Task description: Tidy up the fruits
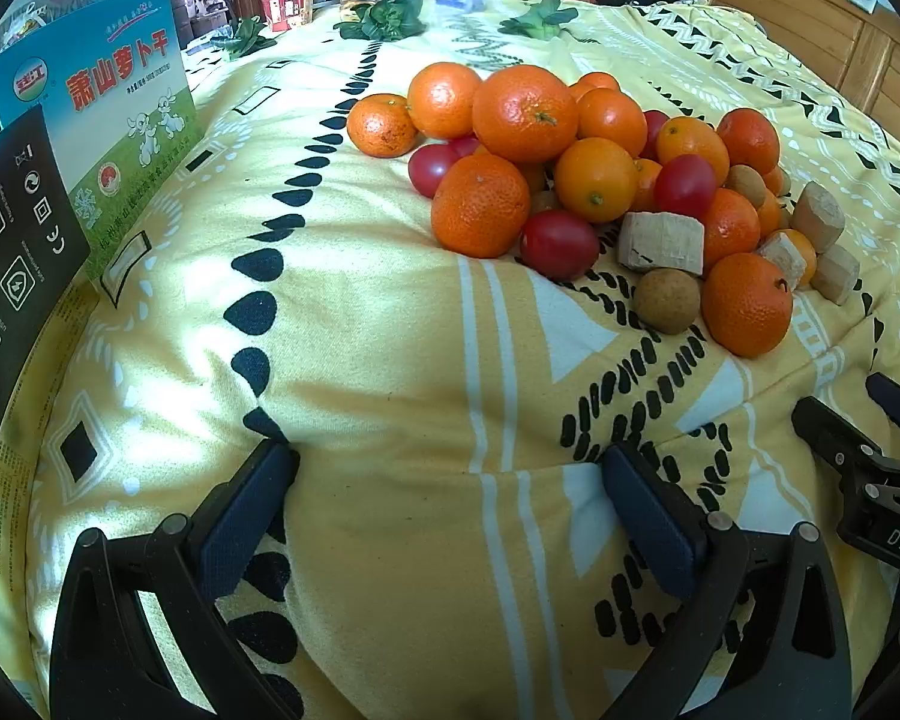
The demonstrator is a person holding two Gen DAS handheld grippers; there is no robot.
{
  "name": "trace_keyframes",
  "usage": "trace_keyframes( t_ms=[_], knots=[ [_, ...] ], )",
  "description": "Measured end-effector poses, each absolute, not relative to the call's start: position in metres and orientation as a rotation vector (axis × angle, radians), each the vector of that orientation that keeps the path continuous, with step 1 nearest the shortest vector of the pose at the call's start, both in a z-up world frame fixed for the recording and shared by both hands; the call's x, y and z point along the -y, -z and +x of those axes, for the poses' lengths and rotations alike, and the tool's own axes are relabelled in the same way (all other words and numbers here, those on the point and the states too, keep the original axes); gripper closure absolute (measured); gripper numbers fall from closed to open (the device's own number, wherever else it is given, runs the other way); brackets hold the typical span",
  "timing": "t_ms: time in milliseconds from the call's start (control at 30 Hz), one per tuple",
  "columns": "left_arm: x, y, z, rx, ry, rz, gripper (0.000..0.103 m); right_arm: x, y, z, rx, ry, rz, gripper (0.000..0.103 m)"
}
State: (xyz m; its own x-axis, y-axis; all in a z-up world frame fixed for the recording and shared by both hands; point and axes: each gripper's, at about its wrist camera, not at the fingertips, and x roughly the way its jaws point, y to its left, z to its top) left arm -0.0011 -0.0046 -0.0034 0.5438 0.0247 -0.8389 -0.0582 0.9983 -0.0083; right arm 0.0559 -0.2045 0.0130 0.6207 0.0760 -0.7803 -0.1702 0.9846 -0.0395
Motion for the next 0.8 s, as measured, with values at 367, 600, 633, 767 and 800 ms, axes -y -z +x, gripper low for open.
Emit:
trace_keyframes(
  t_ms=[367,600,633,767,800],
  knots=[
    [0.005,0.003,-0.001,-0.994,-0.049,-0.037,0.000,0.204,-0.014,0.056,-0.889,-0.148,-0.106,0.000],
    [0.002,-0.001,-0.001,-1.013,-0.043,-0.048,0.000,0.210,-0.023,0.048,-0.910,-0.194,-0.074,0.000],
    [0.000,-0.003,0.000,-1.025,-0.033,-0.057,0.000,0.209,-0.025,0.046,-0.928,-0.209,-0.096,0.000],
    [-0.013,-0.021,0.003,-1.007,0.038,-0.152,0.002,0.211,-0.032,0.033,-0.913,-0.297,-0.111,0.000],
    [-0.018,-0.027,0.004,-0.980,0.066,-0.182,0.003,0.215,-0.032,0.032,-0.917,-0.299,-0.090,0.000]
  ],
)
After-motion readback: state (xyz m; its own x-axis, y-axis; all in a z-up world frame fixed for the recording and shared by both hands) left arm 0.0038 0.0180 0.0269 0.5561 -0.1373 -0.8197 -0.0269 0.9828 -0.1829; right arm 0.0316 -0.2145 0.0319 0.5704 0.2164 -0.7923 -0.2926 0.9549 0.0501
